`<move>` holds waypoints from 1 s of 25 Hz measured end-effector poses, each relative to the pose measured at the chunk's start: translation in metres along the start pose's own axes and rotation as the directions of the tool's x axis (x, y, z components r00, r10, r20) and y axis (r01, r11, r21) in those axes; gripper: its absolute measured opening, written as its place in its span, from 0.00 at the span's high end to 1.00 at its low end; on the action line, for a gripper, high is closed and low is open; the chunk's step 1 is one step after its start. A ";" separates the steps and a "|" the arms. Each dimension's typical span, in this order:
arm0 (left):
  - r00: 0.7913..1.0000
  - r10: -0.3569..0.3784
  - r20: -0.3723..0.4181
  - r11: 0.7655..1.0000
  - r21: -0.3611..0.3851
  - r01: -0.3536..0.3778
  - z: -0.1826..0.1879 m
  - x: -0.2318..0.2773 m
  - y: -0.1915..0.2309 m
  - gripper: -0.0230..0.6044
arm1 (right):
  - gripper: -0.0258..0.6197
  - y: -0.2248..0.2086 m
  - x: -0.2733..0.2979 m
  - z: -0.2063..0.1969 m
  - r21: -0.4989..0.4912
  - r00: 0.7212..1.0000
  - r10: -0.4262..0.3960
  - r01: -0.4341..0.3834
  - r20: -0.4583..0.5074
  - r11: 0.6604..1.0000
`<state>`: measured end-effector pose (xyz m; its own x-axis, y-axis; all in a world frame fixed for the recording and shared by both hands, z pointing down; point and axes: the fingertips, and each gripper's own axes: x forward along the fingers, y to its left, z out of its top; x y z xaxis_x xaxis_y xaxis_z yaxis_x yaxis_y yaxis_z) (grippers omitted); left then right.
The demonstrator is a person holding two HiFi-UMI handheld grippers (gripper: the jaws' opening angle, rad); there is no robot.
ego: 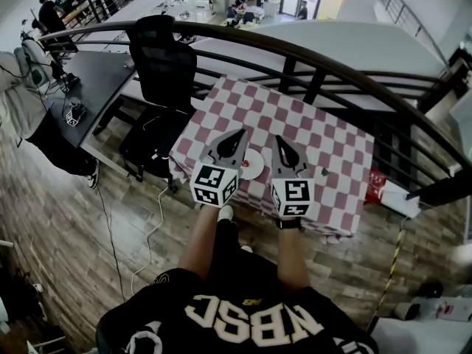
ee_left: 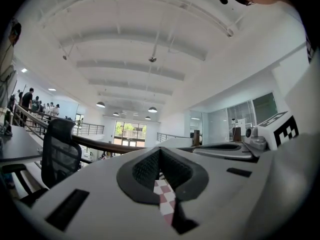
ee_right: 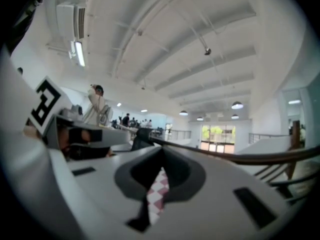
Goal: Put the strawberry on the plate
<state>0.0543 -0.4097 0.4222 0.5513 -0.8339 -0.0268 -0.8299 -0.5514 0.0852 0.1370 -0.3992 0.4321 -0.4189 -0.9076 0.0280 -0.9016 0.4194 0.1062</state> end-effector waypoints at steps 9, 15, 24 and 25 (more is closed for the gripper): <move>1.000 0.016 0.027 0.999 0.038 -0.017 0.004 -0.017 -0.027 0.94 | 0.93 -0.014 -0.043 0.017 0.005 0.998 -0.043 0.042 0.044 0.999; 1.000 0.015 0.025 0.998 0.057 -0.016 0.005 -0.023 -0.036 0.94 | 0.93 -0.015 -0.054 0.023 0.058 0.996 -0.025 0.020 0.080 0.998; 1.000 0.002 0.004 0.997 0.073 -0.002 -0.005 -0.012 -0.035 0.94 | 0.93 -0.028 -0.045 0.016 0.070 0.995 -0.052 0.046 0.082 0.996; 1.000 0.001 0.002 0.997 0.073 -0.002 -0.007 -0.010 -0.034 0.94 | 0.93 -0.030 -0.042 0.015 0.073 0.995 -0.053 0.047 0.081 0.996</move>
<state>0.0776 -0.3828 0.4262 0.5499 -0.8347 -0.0285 -0.8348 -0.5504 0.0128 0.1798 -0.3730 0.4128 -0.3778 -0.9241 -0.0578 -0.9258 0.3763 0.0348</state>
